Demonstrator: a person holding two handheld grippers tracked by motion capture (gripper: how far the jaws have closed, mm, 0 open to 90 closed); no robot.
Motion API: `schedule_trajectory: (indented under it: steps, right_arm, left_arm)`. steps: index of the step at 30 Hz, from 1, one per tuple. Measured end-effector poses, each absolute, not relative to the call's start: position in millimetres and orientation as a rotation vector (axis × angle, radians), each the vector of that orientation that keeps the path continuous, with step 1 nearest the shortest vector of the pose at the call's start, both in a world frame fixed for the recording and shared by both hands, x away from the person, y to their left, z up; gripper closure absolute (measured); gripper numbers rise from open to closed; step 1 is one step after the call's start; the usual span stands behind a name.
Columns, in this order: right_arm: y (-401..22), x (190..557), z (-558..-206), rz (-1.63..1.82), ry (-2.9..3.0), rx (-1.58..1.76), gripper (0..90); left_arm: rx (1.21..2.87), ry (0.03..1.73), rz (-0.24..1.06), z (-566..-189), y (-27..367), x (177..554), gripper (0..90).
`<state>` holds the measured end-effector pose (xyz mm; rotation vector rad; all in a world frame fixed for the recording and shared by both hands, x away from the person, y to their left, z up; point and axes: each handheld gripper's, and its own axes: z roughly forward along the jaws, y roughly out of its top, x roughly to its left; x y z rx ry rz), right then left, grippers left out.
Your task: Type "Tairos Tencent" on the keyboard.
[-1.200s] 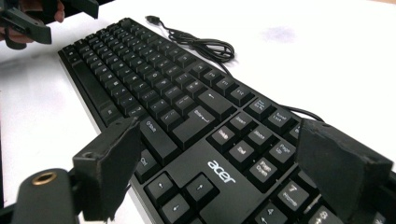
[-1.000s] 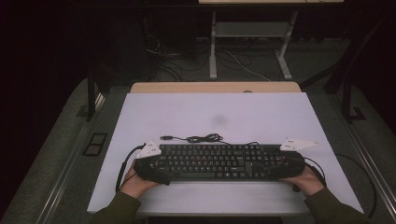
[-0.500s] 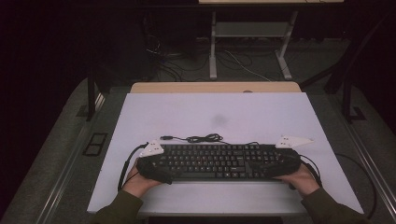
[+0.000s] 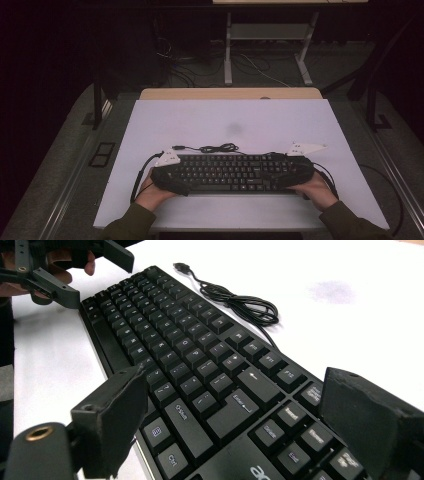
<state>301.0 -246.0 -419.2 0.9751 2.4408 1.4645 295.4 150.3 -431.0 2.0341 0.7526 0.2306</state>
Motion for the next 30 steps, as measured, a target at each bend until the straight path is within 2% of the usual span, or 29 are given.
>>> schedule_trajectory:
  steps: [30]
  right_arm:
    - [-218, 313, -420, 1.487, 2.492, 0.933, 13.6]
  left_arm:
    - [2.023, 0.745, 0.245, -427, 139, 307, 1.2]
